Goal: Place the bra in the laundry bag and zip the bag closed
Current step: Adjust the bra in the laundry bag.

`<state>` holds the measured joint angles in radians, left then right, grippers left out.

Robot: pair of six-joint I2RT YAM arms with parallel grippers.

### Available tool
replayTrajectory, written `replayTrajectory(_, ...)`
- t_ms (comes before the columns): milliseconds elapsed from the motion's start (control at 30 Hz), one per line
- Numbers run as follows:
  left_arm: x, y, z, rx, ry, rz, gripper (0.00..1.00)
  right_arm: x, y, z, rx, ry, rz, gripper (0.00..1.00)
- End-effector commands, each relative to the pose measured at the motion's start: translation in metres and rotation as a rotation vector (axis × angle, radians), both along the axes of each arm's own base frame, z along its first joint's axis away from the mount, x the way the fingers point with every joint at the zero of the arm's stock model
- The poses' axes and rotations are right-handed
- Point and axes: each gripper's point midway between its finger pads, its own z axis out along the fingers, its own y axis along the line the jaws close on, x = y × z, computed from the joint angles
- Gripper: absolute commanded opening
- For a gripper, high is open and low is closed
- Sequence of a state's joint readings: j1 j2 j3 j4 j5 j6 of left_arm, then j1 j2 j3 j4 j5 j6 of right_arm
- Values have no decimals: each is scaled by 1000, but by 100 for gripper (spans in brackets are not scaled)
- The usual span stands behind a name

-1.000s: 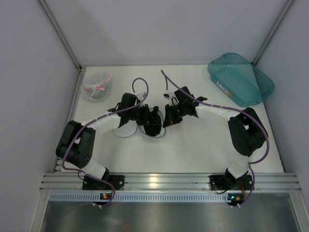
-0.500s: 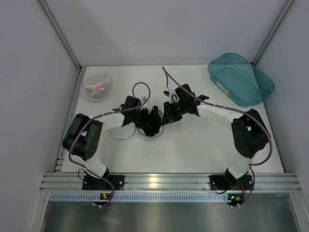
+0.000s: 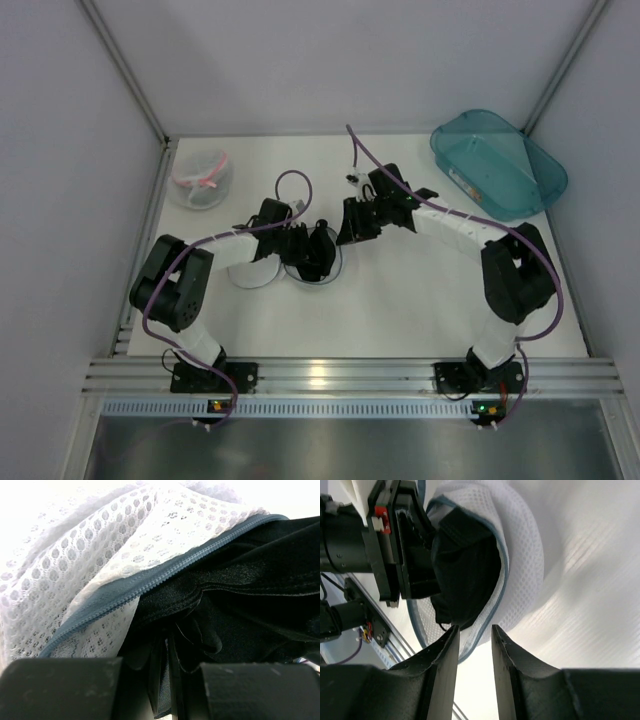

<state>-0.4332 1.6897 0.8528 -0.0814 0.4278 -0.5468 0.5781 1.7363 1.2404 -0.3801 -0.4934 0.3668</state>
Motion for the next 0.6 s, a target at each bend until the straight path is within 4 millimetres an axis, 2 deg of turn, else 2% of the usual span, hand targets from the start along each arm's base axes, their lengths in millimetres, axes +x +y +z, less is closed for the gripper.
replayTrajectory(0,-3,3,-2,41,-9,-13,15,25,12,13,57,-28,-38,32)
replayTrajectory(133,-4,2,-2,45,-9,-14,15,33,20,8,72,-12,-35,31)
replayTrajectory(333,-2,2,-1,48,-17,-11,15,30,22,-10,57,36,-26,26)
replayTrajectory(467,-2,3,-4,57,-12,-8,15,27,26,-4,77,40,-11,9)
replayTrajectory(500,-1,3,-5,62,-14,-6,16,27,26,3,88,24,-7,0)
replayTrajectory(567,-1,5,-8,73,-11,0,16,26,25,13,95,3,-7,0)
